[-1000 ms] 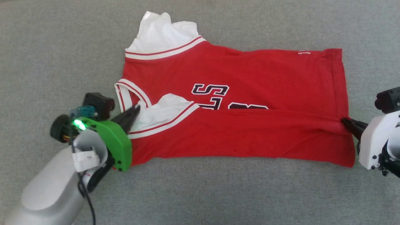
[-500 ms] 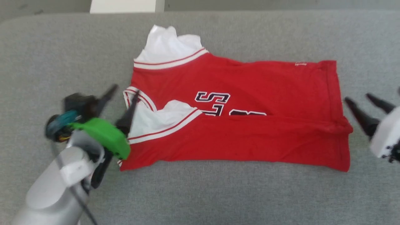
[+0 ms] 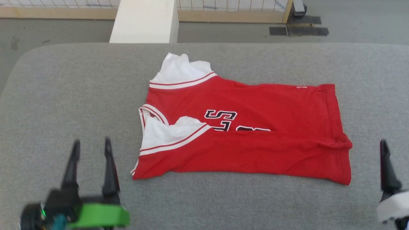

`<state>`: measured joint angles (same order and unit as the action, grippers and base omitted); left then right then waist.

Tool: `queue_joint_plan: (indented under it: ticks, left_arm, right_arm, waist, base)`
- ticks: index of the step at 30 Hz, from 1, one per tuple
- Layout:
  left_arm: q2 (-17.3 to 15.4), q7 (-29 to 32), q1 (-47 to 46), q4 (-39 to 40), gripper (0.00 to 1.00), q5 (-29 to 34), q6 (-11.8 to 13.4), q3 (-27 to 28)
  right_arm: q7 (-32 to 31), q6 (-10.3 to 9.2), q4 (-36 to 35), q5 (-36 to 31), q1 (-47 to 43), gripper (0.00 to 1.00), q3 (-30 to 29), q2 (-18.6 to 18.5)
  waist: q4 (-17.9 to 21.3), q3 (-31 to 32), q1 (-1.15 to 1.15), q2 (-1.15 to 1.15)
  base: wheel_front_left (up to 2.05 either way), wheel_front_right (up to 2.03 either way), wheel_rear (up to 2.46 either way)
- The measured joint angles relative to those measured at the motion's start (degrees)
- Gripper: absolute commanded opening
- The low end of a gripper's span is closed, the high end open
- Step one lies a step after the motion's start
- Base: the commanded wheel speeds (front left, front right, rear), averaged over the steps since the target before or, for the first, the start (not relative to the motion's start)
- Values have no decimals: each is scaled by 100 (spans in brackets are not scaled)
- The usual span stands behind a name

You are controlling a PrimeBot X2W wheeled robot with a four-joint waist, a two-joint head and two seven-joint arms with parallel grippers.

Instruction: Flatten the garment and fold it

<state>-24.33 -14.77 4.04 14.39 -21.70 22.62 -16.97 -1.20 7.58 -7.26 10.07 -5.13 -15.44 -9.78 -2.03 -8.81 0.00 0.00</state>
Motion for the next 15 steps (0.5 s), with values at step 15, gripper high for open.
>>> queue_joint_plan:
  ticks: [15]
  left_arm:
    - [-430, 2398, -983, -1627, 100, -401, -1661, -797]
  right_arm:
    - [-182, 0, -282, -288, -79, 100, 124, 272]
  waist:
    - [88, -125, 0, 0]
  base:
    - [0, 0, 0]
